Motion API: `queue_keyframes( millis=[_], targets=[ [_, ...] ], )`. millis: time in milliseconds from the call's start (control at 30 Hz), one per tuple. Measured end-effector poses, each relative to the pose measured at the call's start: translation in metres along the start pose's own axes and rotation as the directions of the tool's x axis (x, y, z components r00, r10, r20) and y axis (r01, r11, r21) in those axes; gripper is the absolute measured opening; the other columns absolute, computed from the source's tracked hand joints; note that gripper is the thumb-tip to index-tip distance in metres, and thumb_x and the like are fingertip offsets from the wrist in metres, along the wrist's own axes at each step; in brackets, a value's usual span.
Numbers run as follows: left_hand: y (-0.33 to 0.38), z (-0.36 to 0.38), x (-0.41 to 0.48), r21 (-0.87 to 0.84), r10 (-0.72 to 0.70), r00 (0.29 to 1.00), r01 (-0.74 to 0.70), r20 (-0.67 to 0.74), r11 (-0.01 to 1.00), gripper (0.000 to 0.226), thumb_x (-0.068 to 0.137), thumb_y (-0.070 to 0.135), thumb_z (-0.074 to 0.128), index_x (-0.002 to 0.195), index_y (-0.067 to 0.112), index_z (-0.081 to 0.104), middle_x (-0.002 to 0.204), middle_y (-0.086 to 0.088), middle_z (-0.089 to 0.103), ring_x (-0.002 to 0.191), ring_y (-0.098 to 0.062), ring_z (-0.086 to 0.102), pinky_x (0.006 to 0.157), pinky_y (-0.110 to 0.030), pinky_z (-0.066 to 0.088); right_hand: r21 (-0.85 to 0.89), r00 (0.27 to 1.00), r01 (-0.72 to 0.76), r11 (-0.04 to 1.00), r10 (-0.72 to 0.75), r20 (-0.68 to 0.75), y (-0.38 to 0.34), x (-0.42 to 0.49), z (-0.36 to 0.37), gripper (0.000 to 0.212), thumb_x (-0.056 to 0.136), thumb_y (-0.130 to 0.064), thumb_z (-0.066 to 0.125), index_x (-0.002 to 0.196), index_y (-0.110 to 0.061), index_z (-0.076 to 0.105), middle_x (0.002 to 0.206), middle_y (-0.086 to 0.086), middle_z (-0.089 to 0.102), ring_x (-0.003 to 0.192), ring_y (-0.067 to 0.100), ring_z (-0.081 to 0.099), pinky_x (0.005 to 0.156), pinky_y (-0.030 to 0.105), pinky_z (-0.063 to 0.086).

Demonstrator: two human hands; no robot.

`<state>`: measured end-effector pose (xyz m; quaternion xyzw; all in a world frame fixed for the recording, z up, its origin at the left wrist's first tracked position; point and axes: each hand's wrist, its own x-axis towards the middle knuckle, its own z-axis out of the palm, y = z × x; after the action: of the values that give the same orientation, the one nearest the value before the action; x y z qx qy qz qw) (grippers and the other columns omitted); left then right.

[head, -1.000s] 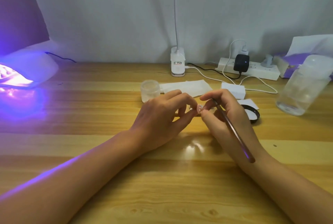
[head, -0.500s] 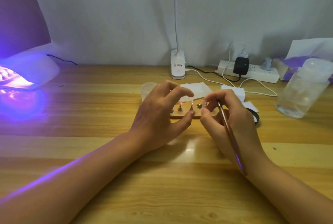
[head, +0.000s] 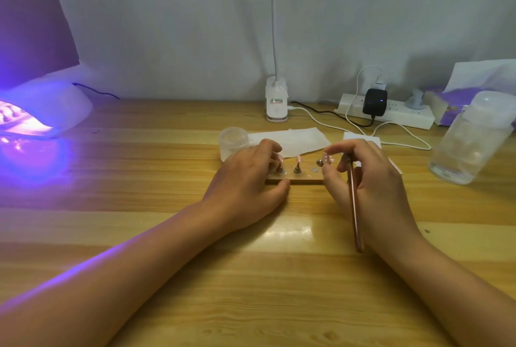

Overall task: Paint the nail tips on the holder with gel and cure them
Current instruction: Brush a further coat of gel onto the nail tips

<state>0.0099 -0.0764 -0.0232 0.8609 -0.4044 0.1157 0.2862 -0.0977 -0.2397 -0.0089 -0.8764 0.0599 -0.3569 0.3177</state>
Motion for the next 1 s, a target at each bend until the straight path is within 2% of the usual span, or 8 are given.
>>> queue_keyframes(
  millis=[133, 233, 367, 500, 667, 767, 867, 1000],
  targets=[
    [0.000, -0.001, 0.000, -0.030, -0.004, 1.000, 0.004, 0.005, 1.000, 0.043, 0.088, 0.041, 0.064, 0.125, 0.028, 0.046, 0.108, 0.014, 0.059, 0.099, -0.006, 0.053, 0.082, -0.027, 0.046, -0.054, 0.999, 0.030, 0.998, -0.028, 0.031, 0.000, -0.001, 0.002, 0.023, 0.088, -0.021, 0.068, 0.110, -0.020, 0.062, 0.094, -0.004, 0.056, 0.081, 0.004, 0.055, 0.064, 0.019, 0.046],
    [0.002, -0.003, 0.000, -0.024, 0.052, 0.998, -0.053, -0.035, 0.998, 0.046, 0.083, 0.037, 0.070, 0.122, 0.025, 0.050, 0.104, 0.013, 0.058, 0.098, -0.010, 0.054, 0.083, -0.034, 0.048, -0.054, 0.999, 0.018, 0.998, -0.016, 0.036, 0.002, -0.001, 0.002, 0.022, 0.088, -0.020, 0.068, 0.109, -0.020, 0.063, 0.095, -0.004, 0.056, 0.082, 0.006, 0.055, 0.066, 0.024, 0.048],
    [0.006, -0.005, -0.001, 0.023, 0.131, 0.990, -0.130, -0.053, 0.991, 0.044, 0.081, 0.032, 0.071, 0.120, 0.022, 0.053, 0.107, 0.007, 0.058, 0.100, -0.015, 0.053, 0.084, -0.040, 0.047, -0.091, 0.999, 0.000, 0.996, 0.004, 0.041, 0.004, -0.001, 0.002, 0.022, 0.088, -0.021, 0.068, 0.110, -0.020, 0.062, 0.096, -0.006, 0.054, 0.083, 0.005, 0.053, 0.065, 0.021, 0.045],
    [0.009, -0.007, -0.002, 0.025, 0.159, 0.987, -0.158, -0.035, 0.987, 0.045, 0.082, 0.033, 0.071, 0.122, 0.023, 0.054, 0.109, 0.007, 0.057, 0.100, -0.013, 0.051, 0.083, -0.037, 0.047, -0.115, 0.998, -0.016, 0.993, 0.023, 0.054, 0.006, -0.001, 0.003, 0.021, 0.089, -0.022, 0.067, 0.110, -0.022, 0.061, 0.098, -0.006, 0.054, 0.085, 0.009, 0.055, 0.067, 0.028, 0.050],
    [0.009, -0.008, -0.002, 0.008, 0.148, 0.989, -0.148, -0.016, 0.989, 0.042, 0.083, 0.035, 0.069, 0.121, 0.027, 0.054, 0.109, 0.008, 0.055, 0.100, -0.010, 0.049, 0.084, -0.036, 0.047, -0.135, 0.998, -0.021, 0.991, 0.028, 0.050, 0.008, 0.000, 0.004, 0.025, 0.090, -0.023, 0.066, 0.115, -0.022, 0.062, 0.100, -0.005, 0.053, 0.086, 0.009, 0.053, 0.067, 0.025, 0.047],
    [0.008, -0.008, -0.002, -0.010, 0.143, 0.990, -0.143, 0.001, 0.990, 0.039, 0.084, 0.037, 0.067, 0.121, 0.029, 0.055, 0.108, 0.008, 0.054, 0.100, -0.012, 0.050, 0.083, -0.039, 0.048, -0.044, 1.000, 0.001, 0.999, -0.001, -0.004, 0.003, 0.000, 0.003, 0.028, 0.093, -0.029, 0.060, 0.119, -0.021, 0.061, 0.101, -0.004, 0.054, 0.086, 0.006, 0.056, 0.069, 0.016, 0.047],
    [0.009, -0.008, -0.001, -0.032, 0.161, 0.987, -0.160, 0.009, 0.987, 0.035, 0.087, 0.040, 0.061, 0.120, 0.030, 0.059, 0.106, 0.007, 0.051, 0.096, -0.014, 0.050, 0.080, -0.040, 0.048, 0.090, 0.999, 0.039, 0.995, -0.036, -0.029, -0.005, -0.001, 0.001, 0.030, 0.097, -0.033, 0.042, 0.117, -0.022, 0.063, 0.097, -0.009, 0.060, 0.092, -0.001, 0.056, 0.072, 0.007, 0.041],
    [0.008, -0.007, -0.001, -0.030, 0.191, 0.981, -0.191, -0.016, 0.981, 0.030, 0.090, 0.036, 0.063, 0.119, 0.029, 0.062, 0.105, 0.006, 0.050, 0.092, -0.015, 0.049, 0.077, -0.040, 0.048, 0.180, 1.000, -0.009, 0.984, 0.006, 0.016, -0.008, -0.003, 0.001, 0.024, 0.088, -0.033, 0.049, 0.111, -0.030, 0.051, 0.086, -0.016, 0.061, 0.085, 0.000, 0.060, 0.067, 0.018, 0.050]
  ],
)
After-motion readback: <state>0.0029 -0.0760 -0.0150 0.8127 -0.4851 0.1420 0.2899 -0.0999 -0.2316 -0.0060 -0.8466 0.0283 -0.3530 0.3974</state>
